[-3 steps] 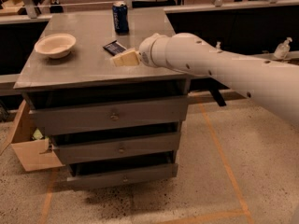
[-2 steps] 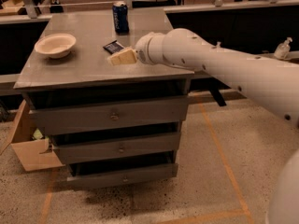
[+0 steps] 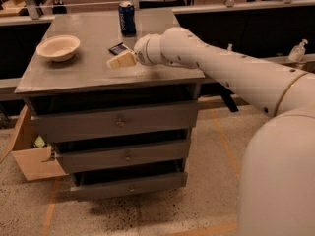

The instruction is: Move rxbar blueberry near paper bowl

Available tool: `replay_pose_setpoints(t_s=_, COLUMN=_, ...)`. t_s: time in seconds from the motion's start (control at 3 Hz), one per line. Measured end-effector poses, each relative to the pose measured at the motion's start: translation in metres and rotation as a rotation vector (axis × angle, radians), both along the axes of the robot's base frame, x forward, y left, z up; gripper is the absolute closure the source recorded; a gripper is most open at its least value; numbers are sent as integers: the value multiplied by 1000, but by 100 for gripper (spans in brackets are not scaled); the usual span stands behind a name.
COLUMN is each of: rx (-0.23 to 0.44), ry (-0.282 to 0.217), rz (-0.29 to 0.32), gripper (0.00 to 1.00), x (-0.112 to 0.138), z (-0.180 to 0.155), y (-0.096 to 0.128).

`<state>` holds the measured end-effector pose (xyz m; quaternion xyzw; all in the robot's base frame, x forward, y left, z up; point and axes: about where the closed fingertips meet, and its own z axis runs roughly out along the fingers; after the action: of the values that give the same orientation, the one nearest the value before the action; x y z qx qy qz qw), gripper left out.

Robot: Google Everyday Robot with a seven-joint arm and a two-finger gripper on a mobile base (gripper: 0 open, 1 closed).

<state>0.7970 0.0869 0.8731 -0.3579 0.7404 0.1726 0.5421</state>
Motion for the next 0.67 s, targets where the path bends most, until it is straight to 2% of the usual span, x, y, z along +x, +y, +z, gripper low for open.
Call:
replay_pose_setpoints(t_s=0.33, rx=-5, ry=-7, rz=7, gripper=0, x=15, z=-7, y=11)
replay_pose_setpoints(t_s=0.67, rx=6, ry=-2, rz=16, gripper=9, x=25, z=-12, y=19)
